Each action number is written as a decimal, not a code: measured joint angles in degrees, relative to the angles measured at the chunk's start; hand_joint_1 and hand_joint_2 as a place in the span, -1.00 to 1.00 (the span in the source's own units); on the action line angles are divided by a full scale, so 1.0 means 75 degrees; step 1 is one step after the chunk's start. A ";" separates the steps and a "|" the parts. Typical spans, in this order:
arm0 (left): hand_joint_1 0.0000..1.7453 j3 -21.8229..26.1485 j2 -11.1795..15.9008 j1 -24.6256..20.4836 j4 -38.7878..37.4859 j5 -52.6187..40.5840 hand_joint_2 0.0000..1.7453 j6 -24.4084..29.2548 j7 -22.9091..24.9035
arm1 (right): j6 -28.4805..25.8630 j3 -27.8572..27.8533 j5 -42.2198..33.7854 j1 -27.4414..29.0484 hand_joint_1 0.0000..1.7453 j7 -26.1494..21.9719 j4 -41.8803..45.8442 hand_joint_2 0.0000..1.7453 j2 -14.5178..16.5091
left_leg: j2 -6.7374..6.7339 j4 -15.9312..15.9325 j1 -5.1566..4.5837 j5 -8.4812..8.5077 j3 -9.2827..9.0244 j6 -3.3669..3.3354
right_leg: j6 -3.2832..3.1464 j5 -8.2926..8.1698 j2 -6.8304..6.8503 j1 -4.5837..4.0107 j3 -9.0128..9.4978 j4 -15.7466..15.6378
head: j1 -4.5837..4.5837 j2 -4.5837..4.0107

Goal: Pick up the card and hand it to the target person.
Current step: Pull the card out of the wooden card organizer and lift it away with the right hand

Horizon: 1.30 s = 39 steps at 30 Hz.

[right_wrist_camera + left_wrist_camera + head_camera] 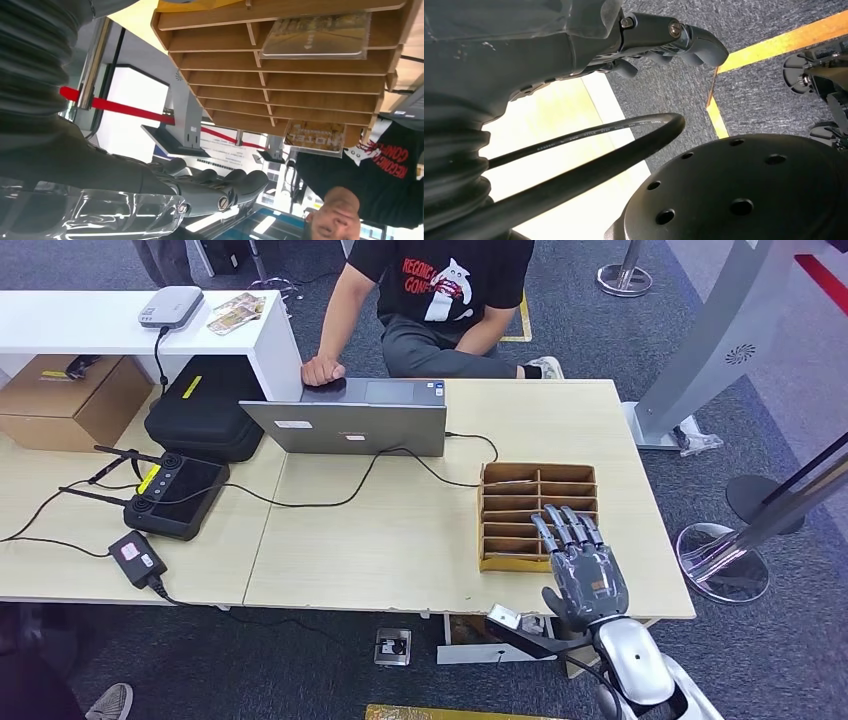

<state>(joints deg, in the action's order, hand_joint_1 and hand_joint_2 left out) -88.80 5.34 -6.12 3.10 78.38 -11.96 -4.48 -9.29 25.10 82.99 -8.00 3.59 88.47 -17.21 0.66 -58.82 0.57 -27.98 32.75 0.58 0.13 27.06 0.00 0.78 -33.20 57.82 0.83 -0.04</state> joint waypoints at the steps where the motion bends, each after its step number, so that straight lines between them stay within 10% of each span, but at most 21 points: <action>1: -1.00 0.0000 -0.0001 0.0004 0.0000 0.0014 1.00 0.0000 -0.0001 | 0.0009 0.0001 -0.0034 -0.0054 -1.00 -0.0034 -0.0069 1.00 -0.0010 | 0.0000 0.0000 0.0000 0.0000 0.0000 0.0000 | 0.0000 0.0000 0.0000 0.0000 0.0000 0.0000 | 0.0001 0.0000; 39: -1.00 0.0000 0.0002 0.0019 0.0000 0.0003 1.00 -0.0009 0.0005 | 0.0369 0.0146 -0.1829 -0.0408 -1.00 0.0050 -0.1121 1.00 -0.0026 | 0.0000 0.0000 0.0000 0.0000 -0.0001 0.0000 | 0.0000 0.0000 0.0000 0.0000 0.0000 0.0000 | 0.0000 0.0000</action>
<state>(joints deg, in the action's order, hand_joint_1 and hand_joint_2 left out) -88.80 5.35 -5.98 3.10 78.40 -12.02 -4.44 -6.52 26.20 69.27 -11.06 3.97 80.06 -17.40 0.66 -58.82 0.57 -27.98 32.74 0.59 0.13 27.06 0.00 0.78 -33.20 57.82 0.83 -0.04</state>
